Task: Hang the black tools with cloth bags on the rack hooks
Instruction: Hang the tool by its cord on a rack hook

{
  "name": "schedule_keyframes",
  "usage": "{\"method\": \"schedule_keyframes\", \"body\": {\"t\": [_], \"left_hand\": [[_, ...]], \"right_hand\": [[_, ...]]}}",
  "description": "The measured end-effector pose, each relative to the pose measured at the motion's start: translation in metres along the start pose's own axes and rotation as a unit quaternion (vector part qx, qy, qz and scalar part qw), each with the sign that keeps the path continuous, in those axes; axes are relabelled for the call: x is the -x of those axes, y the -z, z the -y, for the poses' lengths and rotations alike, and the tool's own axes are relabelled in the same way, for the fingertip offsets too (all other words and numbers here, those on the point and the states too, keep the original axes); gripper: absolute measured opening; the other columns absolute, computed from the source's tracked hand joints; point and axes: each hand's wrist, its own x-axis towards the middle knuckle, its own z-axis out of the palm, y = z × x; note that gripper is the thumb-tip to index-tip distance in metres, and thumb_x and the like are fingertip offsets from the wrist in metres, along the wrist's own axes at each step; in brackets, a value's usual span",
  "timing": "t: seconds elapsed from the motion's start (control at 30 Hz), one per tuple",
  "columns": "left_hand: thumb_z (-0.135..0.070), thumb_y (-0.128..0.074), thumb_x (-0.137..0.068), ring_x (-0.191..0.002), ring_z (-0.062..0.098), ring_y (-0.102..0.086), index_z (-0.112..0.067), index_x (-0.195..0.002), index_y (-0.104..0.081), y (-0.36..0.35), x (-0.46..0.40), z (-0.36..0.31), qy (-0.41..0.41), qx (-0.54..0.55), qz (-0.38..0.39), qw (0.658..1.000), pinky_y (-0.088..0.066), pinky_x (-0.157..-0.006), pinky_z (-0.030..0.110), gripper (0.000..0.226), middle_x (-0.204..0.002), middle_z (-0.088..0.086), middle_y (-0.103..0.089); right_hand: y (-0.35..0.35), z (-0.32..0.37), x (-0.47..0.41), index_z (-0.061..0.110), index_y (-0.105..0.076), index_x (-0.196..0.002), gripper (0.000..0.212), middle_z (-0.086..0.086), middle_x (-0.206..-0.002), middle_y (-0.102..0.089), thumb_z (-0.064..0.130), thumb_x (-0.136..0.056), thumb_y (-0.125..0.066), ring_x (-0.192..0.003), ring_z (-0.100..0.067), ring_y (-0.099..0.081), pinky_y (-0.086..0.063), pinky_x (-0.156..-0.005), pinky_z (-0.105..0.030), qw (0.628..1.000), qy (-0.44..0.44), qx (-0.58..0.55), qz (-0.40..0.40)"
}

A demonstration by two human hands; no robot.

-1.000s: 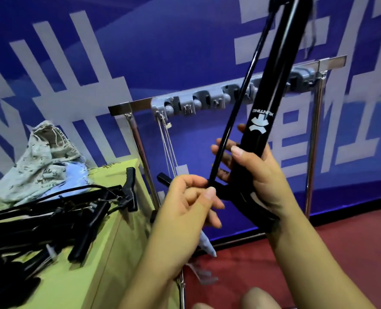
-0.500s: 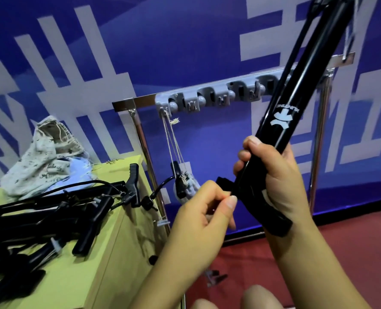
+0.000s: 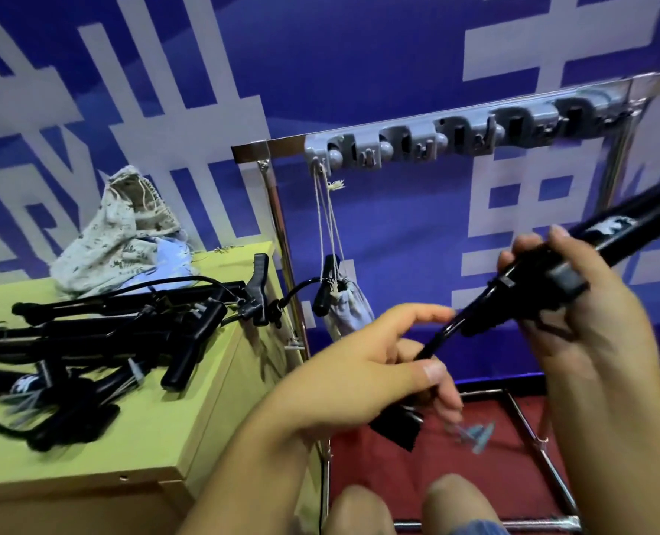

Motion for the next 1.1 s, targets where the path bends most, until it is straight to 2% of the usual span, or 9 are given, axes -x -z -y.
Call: {"method": "schedule_keyframes", "body": {"t": [0.07,0.17,0.3,0.4,0.53,0.6,0.83,1.0,1.1], "left_hand": [[0.004,-0.042,-0.093,-0.075,0.02,-0.069,-0.037,-0.132,-0.043,0.007,-0.003,-0.003,-0.035,0.083,0.063,0.994,-0.052,-0.077,0.034,0.056,-0.08,0.005,-0.067],[0.006,-0.038,-0.09,-0.07,0.017,-0.068,-0.024,-0.129,-0.053,0.004,-0.021,-0.01,-0.079,0.185,0.092,0.975,-0.053,-0.081,0.038,0.051,-0.077,0.004,-0.065],[0.007,-0.034,-0.092,-0.065,0.008,-0.064,-0.007,-0.115,-0.056,-0.008,-0.055,-0.022,-0.095,0.195,0.049,0.975,-0.055,-0.073,0.026,0.034,-0.074,-0.002,-0.066],[0.006,-0.037,-0.09,-0.066,0.008,-0.067,-0.005,-0.109,-0.058,-0.014,-0.074,-0.025,-0.072,0.242,0.025,0.967,-0.055,-0.078,0.028,0.031,-0.073,0.0,-0.069],[0.002,-0.043,-0.08,-0.067,0.014,-0.07,-0.001,-0.103,-0.058,-0.018,-0.082,-0.02,-0.063,0.337,-0.003,0.94,-0.056,-0.079,0.032,0.028,-0.072,0.006,-0.069],[0.001,-0.041,-0.082,-0.067,0.014,-0.07,0.001,-0.101,-0.058,-0.014,-0.083,-0.019,-0.063,0.338,-0.031,0.938,-0.056,-0.078,0.034,0.025,-0.071,0.007,-0.069],[-0.005,-0.04,-0.093,-0.07,0.02,-0.07,0.0,-0.095,-0.059,-0.011,-0.079,-0.02,-0.032,0.269,-0.09,0.958,-0.055,-0.081,0.039,0.02,-0.074,0.012,-0.071],[-0.009,-0.06,-0.081,-0.096,0.036,-0.057,-0.011,-0.077,-0.072,-0.008,-0.077,-0.02,-0.009,0.188,-0.114,0.976,-0.048,-0.089,0.041,0.013,-0.09,0.021,-0.06],[-0.011,-0.056,-0.084,-0.104,0.04,-0.05,-0.012,-0.075,-0.073,-0.004,-0.074,-0.022,-0.001,0.172,-0.114,0.978,-0.046,-0.088,0.039,0.02,-0.097,0.023,-0.056]], "right_hand": [[0.01,0.002,0.002,0.014,-0.055,-0.085,0.008,-0.005,-0.082,-0.065,0.02,-0.083,-0.06,-0.078,-0.016,-0.063,-0.056,-0.058,-0.021,0.998,-0.051,0.031,-0.008],[0.018,0.004,0.006,0.01,-0.062,-0.092,0.054,-0.014,-0.101,-0.064,0.033,-0.047,-0.078,-0.08,-0.021,-0.069,-0.06,-0.063,-0.032,0.985,-0.16,0.035,0.056],[0.023,0.004,0.015,0.011,-0.068,-0.077,0.043,-0.003,-0.056,-0.064,0.044,-0.087,-0.042,-0.047,-0.013,-0.064,-0.056,-0.046,-0.028,0.953,-0.256,0.1,0.123],[0.033,0.006,0.014,0.018,-0.074,-0.061,0.059,0.0,-0.057,-0.067,0.046,-0.092,-0.031,-0.055,-0.016,-0.069,-0.058,-0.054,-0.03,0.935,-0.284,0.135,0.165],[0.05,0.01,0.014,0.007,-0.075,-0.082,0.064,-0.019,-0.079,-0.072,0.067,-0.063,-0.065,-0.061,-0.023,-0.07,-0.056,-0.05,-0.029,0.884,-0.308,0.253,0.243],[0.056,0.013,0.015,0.013,-0.075,-0.079,0.069,-0.019,-0.079,-0.072,0.073,-0.045,-0.073,-0.058,-0.021,-0.069,-0.054,-0.049,-0.026,0.86,-0.288,0.304,0.292],[0.047,0.012,0.023,0.02,-0.072,-0.08,0.041,-0.001,-0.078,-0.068,0.056,-0.062,-0.074,-0.076,-0.009,-0.065,-0.052,-0.07,-0.021,0.817,-0.172,0.368,0.409],[0.038,-0.01,0.026,0.024,-0.074,-0.079,0.015,0.001,-0.08,-0.071,0.017,-0.066,-0.077,-0.079,-0.011,-0.068,-0.053,-0.074,-0.025,0.85,-0.172,0.297,0.399],[0.032,-0.012,0.028,0.023,-0.072,-0.083,0.01,-0.003,-0.079,-0.072,0.029,-0.075,-0.074,-0.081,-0.017,-0.069,-0.052,-0.075,-0.025,0.843,-0.172,0.256,0.441]]}}
